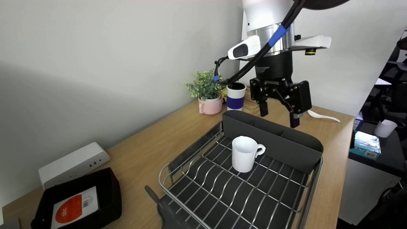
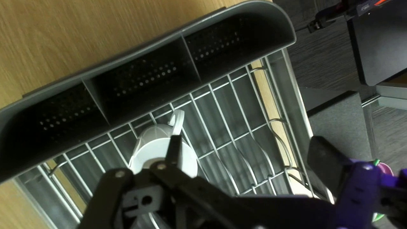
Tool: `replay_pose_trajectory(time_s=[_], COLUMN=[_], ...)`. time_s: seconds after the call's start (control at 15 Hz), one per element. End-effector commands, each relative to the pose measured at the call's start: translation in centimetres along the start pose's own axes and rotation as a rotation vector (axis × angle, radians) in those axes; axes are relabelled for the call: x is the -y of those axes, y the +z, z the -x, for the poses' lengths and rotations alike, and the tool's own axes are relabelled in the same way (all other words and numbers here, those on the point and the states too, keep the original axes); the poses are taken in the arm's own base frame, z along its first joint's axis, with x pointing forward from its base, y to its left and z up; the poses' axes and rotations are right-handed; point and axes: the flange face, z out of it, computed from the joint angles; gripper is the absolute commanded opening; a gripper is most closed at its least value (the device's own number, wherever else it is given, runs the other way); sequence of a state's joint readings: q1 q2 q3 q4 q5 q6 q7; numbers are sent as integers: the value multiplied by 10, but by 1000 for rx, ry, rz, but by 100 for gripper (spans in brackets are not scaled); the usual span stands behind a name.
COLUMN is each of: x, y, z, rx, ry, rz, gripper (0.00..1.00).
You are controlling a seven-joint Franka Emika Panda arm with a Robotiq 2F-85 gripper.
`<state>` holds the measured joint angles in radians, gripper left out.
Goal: Take the cup out of the dish rack and put it on the table
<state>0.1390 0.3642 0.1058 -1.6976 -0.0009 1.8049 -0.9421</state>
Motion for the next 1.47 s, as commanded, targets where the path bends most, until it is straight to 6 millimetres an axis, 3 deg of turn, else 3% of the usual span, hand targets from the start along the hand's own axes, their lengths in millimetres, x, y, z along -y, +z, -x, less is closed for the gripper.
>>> replay_pose_trajectory(time_s=[0.0,0.33,0.67,1.07,1.4], x=[-1,-8,-18,-34,-50], y=[0,-2,2,22,38], z=[-2,-6,-30,-62,-71], rx=[0,-38,-115,-165,-164], ry=[-1,-30,-15,7,47], rz=[-2,1,57,32,2], gripper=[100,100,100,100,100])
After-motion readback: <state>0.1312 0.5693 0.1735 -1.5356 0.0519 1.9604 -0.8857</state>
